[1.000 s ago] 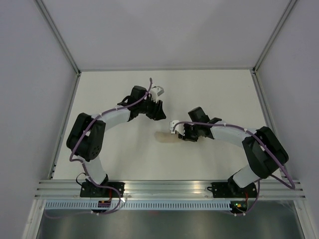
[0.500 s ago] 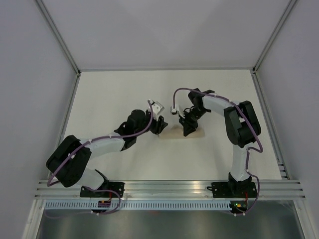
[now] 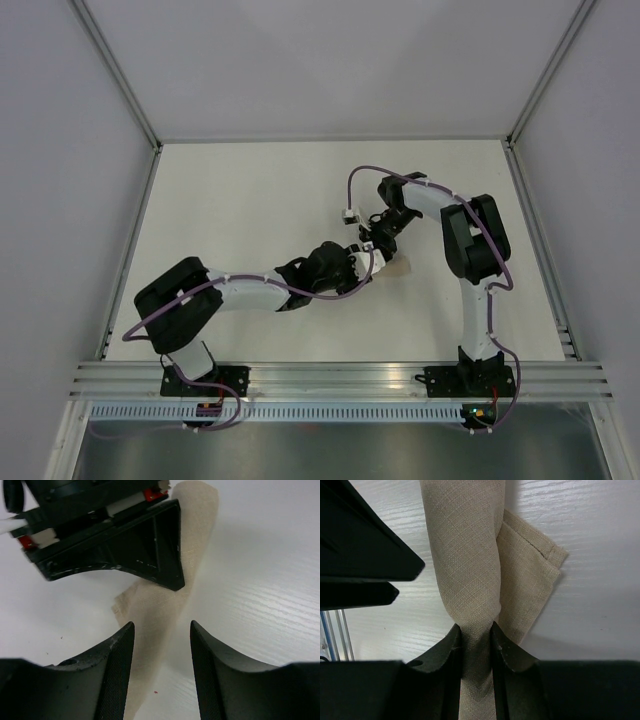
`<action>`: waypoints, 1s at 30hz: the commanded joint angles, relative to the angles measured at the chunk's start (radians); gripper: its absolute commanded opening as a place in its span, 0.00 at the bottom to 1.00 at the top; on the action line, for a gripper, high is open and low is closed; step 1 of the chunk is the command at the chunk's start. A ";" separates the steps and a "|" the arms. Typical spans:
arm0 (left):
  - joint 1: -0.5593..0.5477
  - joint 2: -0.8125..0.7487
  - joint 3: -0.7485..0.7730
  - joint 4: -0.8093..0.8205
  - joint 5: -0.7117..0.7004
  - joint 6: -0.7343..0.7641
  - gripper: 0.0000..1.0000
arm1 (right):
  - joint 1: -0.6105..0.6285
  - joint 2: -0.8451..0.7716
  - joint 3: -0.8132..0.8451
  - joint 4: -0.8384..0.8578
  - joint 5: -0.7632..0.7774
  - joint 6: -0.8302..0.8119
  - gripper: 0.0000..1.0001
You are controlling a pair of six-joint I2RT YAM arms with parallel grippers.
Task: Fold the napkin, place the utensils inside, and roll it up
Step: Roll the napkin with the utensil
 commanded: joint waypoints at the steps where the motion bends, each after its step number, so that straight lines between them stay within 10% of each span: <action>1: -0.019 0.056 0.073 -0.063 -0.020 0.128 0.54 | -0.008 0.066 0.018 -0.027 0.036 -0.046 0.22; 14: -0.011 0.228 0.199 -0.092 -0.038 0.214 0.54 | -0.023 0.125 0.067 -0.068 0.036 -0.053 0.22; 20: 0.010 0.262 0.242 -0.186 0.052 0.200 0.38 | -0.032 0.139 0.085 -0.085 0.031 -0.053 0.22; 30: 0.059 0.311 0.320 -0.356 0.227 0.166 0.22 | -0.043 0.116 0.108 -0.085 0.002 -0.017 0.59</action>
